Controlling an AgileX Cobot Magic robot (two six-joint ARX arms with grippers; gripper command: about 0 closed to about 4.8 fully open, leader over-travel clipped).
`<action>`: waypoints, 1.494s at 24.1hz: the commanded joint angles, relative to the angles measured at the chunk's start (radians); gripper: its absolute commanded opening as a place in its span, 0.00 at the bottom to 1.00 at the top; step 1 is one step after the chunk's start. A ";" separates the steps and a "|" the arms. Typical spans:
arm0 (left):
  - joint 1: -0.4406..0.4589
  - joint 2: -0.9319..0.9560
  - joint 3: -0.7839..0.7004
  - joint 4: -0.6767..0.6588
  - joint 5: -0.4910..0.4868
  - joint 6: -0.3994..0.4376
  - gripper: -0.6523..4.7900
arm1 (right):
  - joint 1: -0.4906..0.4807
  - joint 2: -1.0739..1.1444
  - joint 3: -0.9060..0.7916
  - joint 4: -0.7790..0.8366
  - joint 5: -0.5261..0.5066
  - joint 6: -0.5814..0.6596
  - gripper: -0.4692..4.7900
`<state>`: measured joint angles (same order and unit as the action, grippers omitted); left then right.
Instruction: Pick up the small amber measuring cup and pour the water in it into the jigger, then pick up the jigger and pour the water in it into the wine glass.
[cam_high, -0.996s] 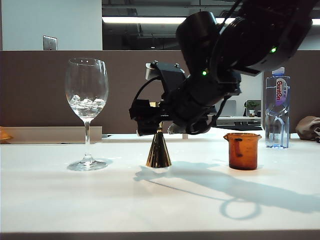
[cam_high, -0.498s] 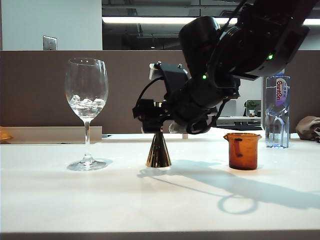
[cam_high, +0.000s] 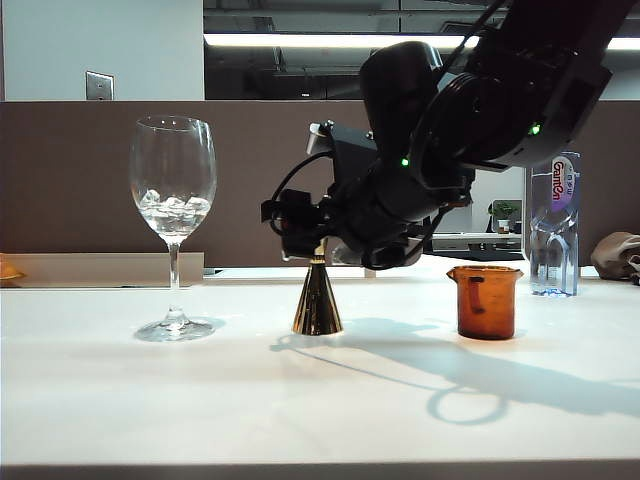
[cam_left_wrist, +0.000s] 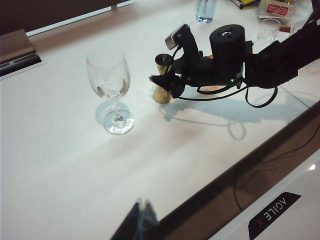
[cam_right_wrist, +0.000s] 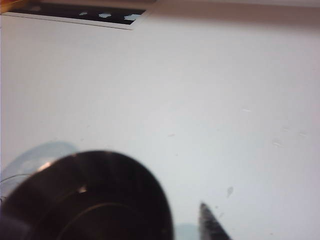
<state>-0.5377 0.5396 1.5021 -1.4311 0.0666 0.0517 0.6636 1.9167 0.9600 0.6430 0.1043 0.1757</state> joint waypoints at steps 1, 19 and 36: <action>0.002 0.000 0.003 -0.004 0.000 -0.003 0.12 | 0.002 -0.002 0.004 0.020 -0.003 0.008 0.66; 0.002 0.000 0.003 -0.004 0.000 -0.003 0.12 | 0.002 -0.002 0.003 -0.040 -0.029 0.038 0.57; 0.002 0.000 0.003 -0.004 0.000 -0.003 0.12 | 0.002 -0.002 0.003 -0.047 -0.029 0.037 0.36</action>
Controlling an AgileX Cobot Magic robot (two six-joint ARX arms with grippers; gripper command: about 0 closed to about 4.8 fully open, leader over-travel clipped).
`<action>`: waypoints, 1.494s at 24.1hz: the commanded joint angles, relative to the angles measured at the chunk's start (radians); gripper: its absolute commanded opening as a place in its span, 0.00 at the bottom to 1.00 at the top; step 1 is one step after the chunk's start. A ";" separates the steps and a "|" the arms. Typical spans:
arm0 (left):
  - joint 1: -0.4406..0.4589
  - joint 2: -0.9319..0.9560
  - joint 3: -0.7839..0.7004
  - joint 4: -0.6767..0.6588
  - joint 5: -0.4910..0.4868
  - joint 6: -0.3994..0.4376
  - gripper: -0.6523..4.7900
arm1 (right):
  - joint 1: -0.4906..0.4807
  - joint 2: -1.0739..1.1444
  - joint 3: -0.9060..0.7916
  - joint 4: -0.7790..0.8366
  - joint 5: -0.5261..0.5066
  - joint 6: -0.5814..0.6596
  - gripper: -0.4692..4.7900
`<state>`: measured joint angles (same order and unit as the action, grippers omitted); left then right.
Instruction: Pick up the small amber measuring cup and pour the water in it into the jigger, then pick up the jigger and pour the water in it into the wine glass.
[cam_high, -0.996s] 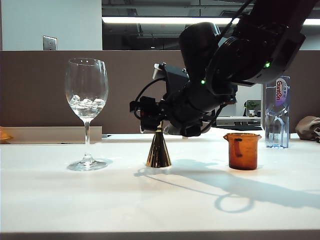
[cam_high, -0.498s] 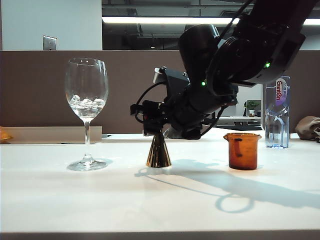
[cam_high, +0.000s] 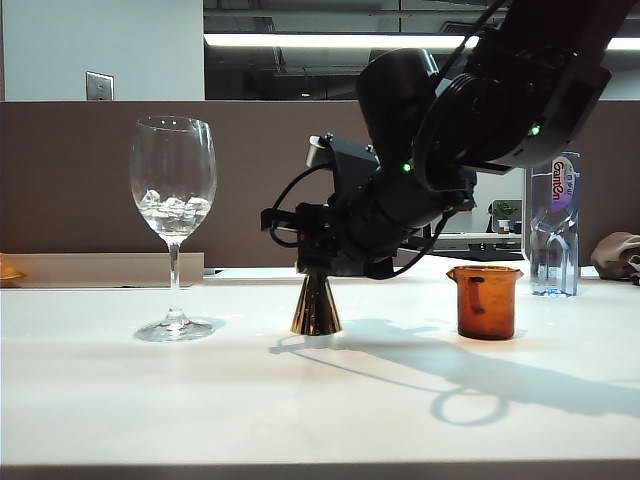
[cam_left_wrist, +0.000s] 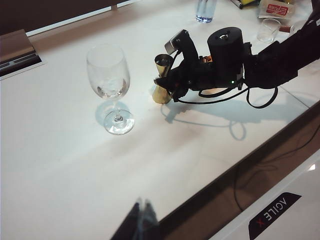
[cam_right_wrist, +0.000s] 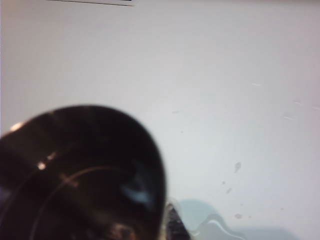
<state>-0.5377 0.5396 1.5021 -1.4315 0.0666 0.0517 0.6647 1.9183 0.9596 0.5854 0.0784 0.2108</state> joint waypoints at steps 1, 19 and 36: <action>0.002 0.000 0.003 -0.003 0.000 -0.003 0.12 | 0.001 -0.003 0.003 0.010 -0.003 0.002 0.36; 0.002 0.000 0.003 -0.003 0.000 -0.003 0.12 | 0.005 -0.003 0.003 0.009 0.036 -0.010 0.09; 0.002 0.000 0.003 -0.003 0.000 -0.003 0.12 | 0.007 -0.041 0.004 -0.032 0.062 -0.127 0.09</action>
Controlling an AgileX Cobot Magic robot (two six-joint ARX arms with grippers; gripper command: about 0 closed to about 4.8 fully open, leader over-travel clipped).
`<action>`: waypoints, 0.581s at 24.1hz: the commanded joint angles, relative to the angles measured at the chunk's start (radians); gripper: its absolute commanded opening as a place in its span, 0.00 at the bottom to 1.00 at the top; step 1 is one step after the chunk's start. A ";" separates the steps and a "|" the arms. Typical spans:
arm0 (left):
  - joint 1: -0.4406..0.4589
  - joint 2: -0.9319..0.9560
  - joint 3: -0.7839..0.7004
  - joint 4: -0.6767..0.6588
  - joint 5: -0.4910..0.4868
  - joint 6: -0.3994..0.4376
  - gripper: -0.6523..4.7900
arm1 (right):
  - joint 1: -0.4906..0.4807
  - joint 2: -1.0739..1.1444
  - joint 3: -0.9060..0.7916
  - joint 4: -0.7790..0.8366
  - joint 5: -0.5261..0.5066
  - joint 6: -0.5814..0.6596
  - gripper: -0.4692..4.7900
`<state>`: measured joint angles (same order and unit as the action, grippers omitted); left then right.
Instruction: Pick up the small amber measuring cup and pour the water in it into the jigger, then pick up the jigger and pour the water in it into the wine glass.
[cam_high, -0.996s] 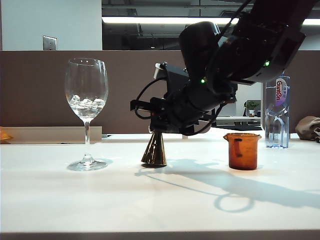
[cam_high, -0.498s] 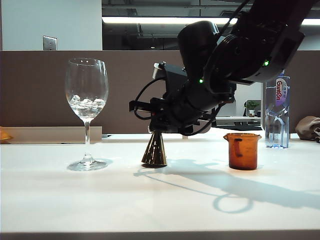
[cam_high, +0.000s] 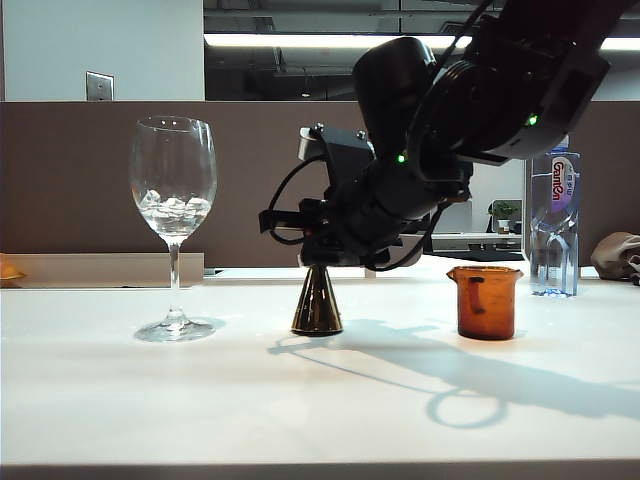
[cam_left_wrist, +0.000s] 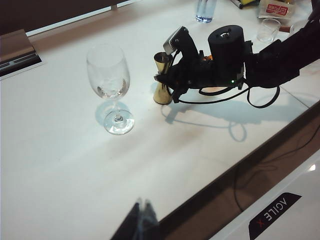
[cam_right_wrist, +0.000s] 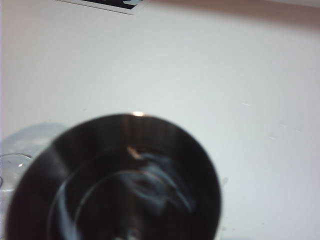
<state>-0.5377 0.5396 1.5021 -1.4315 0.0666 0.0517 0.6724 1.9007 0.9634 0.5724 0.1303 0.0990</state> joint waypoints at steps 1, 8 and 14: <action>0.002 0.000 0.003 -0.003 0.000 -0.003 0.12 | -0.001 -0.033 0.001 -0.018 0.010 -0.023 0.09; 0.002 0.000 0.003 -0.003 0.000 -0.003 0.12 | -0.001 -0.114 0.002 -0.026 0.010 -0.084 0.09; 0.002 0.000 0.003 -0.003 0.000 -0.003 0.12 | -0.001 -0.178 0.002 -0.077 0.042 -0.090 0.09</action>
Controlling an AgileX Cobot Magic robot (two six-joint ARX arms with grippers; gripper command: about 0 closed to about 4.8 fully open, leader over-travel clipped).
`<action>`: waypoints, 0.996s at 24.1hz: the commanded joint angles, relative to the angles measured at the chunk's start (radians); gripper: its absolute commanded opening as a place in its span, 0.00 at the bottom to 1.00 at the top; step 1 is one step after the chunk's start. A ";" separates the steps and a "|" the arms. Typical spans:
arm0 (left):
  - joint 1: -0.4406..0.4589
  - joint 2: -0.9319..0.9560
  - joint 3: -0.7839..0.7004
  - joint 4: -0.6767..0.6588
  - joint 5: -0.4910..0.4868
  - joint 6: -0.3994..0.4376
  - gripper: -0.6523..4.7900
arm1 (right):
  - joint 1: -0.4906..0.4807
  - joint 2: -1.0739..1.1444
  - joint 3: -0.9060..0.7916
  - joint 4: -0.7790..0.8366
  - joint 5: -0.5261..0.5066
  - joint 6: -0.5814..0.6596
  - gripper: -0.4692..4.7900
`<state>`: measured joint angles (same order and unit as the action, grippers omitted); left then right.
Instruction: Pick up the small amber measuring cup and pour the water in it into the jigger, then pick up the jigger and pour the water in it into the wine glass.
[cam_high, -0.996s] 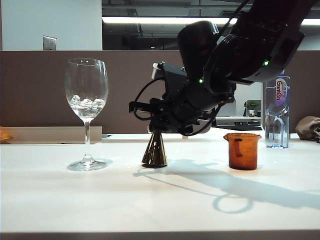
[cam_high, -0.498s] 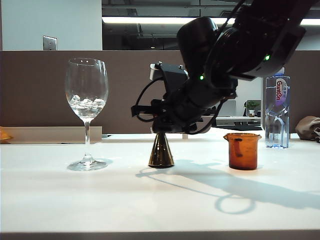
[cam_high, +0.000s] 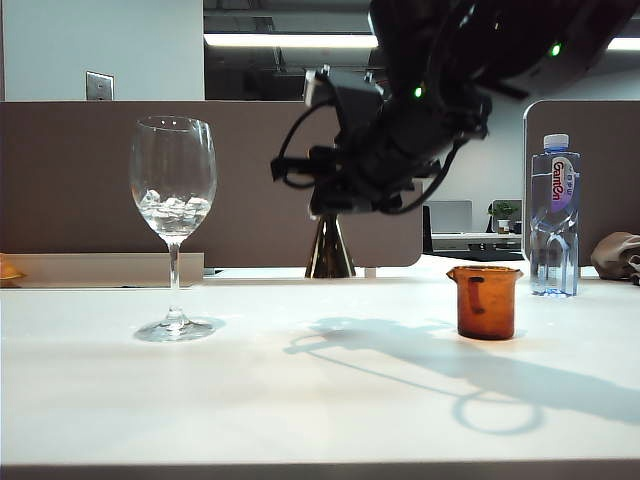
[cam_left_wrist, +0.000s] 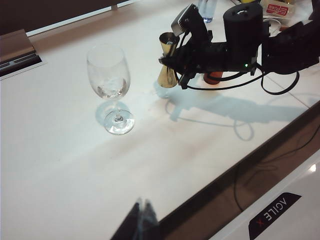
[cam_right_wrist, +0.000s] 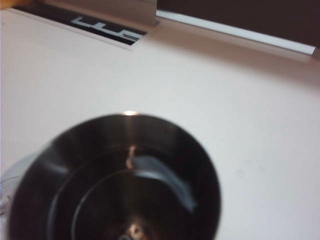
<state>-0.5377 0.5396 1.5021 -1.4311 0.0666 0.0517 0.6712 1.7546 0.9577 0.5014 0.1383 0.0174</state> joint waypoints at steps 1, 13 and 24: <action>0.002 0.000 0.003 -0.004 0.000 -0.003 0.12 | 0.000 -0.043 0.008 -0.014 0.051 -0.016 0.09; 0.002 0.000 0.003 -0.004 0.000 -0.003 0.12 | 0.013 -0.168 0.093 -0.170 0.073 -0.053 0.09; 0.002 0.000 0.003 -0.004 0.000 -0.003 0.12 | 0.036 -0.241 0.114 -0.236 0.069 -0.101 0.09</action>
<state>-0.5377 0.5396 1.5021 -1.4315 0.0654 0.0517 0.7052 1.5280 1.0634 0.2577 0.2085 -0.0772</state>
